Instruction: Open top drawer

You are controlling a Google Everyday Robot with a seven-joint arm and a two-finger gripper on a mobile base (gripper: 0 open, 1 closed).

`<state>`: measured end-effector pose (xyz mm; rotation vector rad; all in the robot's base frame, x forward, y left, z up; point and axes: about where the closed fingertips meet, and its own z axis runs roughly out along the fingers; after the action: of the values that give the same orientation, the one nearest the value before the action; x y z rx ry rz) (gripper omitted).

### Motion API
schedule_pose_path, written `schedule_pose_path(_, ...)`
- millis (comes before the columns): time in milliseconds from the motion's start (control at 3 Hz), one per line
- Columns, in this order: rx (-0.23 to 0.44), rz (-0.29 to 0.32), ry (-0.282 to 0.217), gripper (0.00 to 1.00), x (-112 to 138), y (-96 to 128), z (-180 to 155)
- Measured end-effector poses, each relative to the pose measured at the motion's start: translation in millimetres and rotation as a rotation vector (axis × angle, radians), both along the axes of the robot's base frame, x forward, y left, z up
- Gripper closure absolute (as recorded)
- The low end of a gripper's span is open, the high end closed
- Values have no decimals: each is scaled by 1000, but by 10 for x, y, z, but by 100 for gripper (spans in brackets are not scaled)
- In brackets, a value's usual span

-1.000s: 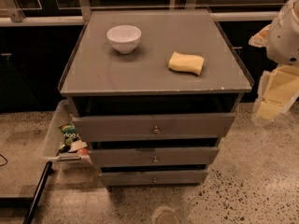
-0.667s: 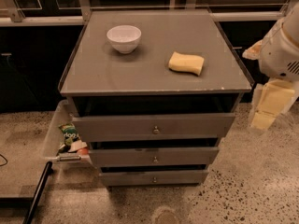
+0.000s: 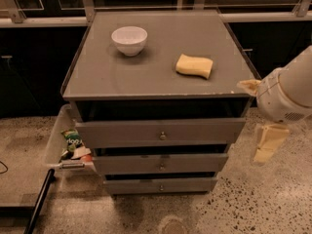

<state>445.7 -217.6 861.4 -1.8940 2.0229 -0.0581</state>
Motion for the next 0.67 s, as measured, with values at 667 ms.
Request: schedule_pose_path(667, 10, 28, -21, 0, 165, -96, -450)
